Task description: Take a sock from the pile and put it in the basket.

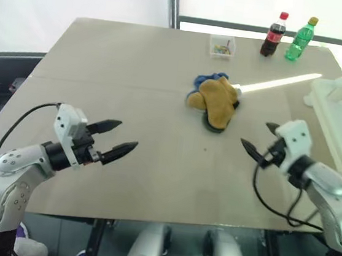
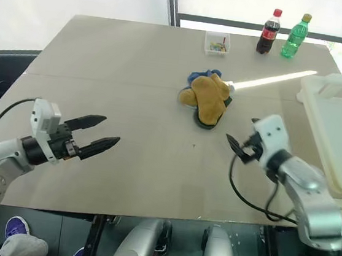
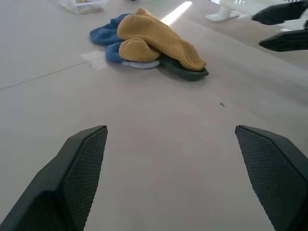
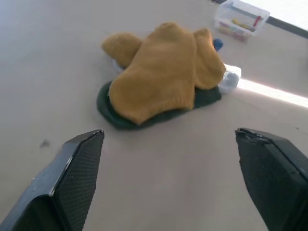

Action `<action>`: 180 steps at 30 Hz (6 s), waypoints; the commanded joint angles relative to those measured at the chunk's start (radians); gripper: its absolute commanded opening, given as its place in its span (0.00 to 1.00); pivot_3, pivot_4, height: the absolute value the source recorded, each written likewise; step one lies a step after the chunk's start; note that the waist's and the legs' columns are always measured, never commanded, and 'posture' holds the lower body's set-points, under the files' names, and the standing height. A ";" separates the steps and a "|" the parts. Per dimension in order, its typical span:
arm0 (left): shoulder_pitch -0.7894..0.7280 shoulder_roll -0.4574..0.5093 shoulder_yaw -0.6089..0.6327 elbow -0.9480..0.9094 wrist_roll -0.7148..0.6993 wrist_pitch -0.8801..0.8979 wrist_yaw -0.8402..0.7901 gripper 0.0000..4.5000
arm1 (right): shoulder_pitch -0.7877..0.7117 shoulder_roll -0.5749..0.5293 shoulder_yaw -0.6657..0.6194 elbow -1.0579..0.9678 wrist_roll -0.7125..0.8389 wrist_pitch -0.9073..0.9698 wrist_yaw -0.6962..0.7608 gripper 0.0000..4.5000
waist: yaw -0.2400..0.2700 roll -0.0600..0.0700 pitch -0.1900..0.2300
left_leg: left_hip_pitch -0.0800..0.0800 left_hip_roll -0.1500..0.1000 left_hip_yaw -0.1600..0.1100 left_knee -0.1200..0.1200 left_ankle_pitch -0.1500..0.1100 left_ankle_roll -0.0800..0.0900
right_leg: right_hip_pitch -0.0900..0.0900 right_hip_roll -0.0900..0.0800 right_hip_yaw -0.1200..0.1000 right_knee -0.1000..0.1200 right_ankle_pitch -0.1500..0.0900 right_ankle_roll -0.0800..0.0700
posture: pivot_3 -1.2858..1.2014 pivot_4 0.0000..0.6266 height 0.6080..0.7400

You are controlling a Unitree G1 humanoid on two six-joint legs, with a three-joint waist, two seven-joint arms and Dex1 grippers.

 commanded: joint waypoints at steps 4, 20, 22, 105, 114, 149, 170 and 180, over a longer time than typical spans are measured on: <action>0.004 0.001 0.003 -0.085 -0.024 -0.006 0.015 1.00 | -0.178 0.156 0.155 0.191 -0.081 -0.033 -0.056 0.99 | -0.001 0.000 0.000 | -0.001 -0.002 0.000 0.000 0.000 0.000 | 0.000 0.003 -0.001 0.000 0.000 0.000 | 0.52 0.24 0.91; 0.051 -0.008 0.001 -0.157 -0.042 -0.019 0.049 1.00 | -0.324 0.300 0.154 0.500 -0.182 -0.117 -0.125 0.63 | -0.026 0.001 0.000 | 0.000 -0.003 -0.001 -0.001 0.001 -0.001 | 0.000 0.005 -0.001 0.002 0.002 0.004 | 0.52 0.24 0.91; 0.047 -0.006 0.000 -0.151 -0.042 -0.022 0.047 1.00 | -0.326 0.304 0.151 0.512 -0.189 -0.128 -0.129 0.57 | -0.027 0.001 0.000 | 0.000 -0.003 -0.001 -0.001 0.001 -0.001 | 0.000 0.005 -0.001 0.002 0.002 0.004 | 0.52 0.24 0.91; -0.088 -0.173 -0.443 0.121 0.182 -0.055 0.010 0.01 | 0.198 -0.231 0.079 -0.124 0.144 0.073 0.312 0.00 | 0.004 0.000 0.000 | 0.000 -0.003 -0.001 0.000 -0.003 0.006 | 0.001 0.002 -0.001 0.000 0.000 0.001 | 0.52 0.24 0.97; -0.042 -0.099 -0.377 0.020 0.122 0.051 0.030 0.01 | 0.212 -0.323 0.022 -0.181 0.217 0.118 0.346 0.00 | 0.003 0.000 0.000 | 0.000 -0.001 -0.002 0.001 -0.003 0.006 | 0.001 -0.001 -0.002 0.000 0.000 0.001 | 0.52 0.24 0.97; -0.004 -0.231 -0.225 -0.034 0.160 -0.164 0.188 0.89 | -0.573 0.206 0.282 0.943 -0.319 -0.579 0.005 0.46 | -0.001 0.000 -0.001 | -0.001 -0.004 0.001 0.000 0.000 0.001 | 0.001 0.005 0.001 0.001 0.003 0.004 | 0.52 0.24 0.97; 0.035 -0.233 -0.182 -0.159 0.103 -0.087 0.315 0.89 | -0.736 0.401 0.194 1.372 -0.336 -0.785 0.015 0.02 | -0.047 0.001 0.000 | 0.002 -0.003 0.000 -0.001 0.002 -0.003 | -0.001 0.007 0.002 0.007 0.003 0.004 | 0.52 0.24 0.97; 0.048 -0.229 -0.165 -0.157 0.090 -0.075 0.316 0.89 | -0.560 0.386 0.189 0.941 -0.151 -0.498 0.340 0.02 | -0.049 0.002 0.000 | 0.002 -0.003 0.000 -0.002 0.002 -0.003 | -0.001 0.006 0.003 0.008 0.002 0.004 | 0.52 0.24 0.97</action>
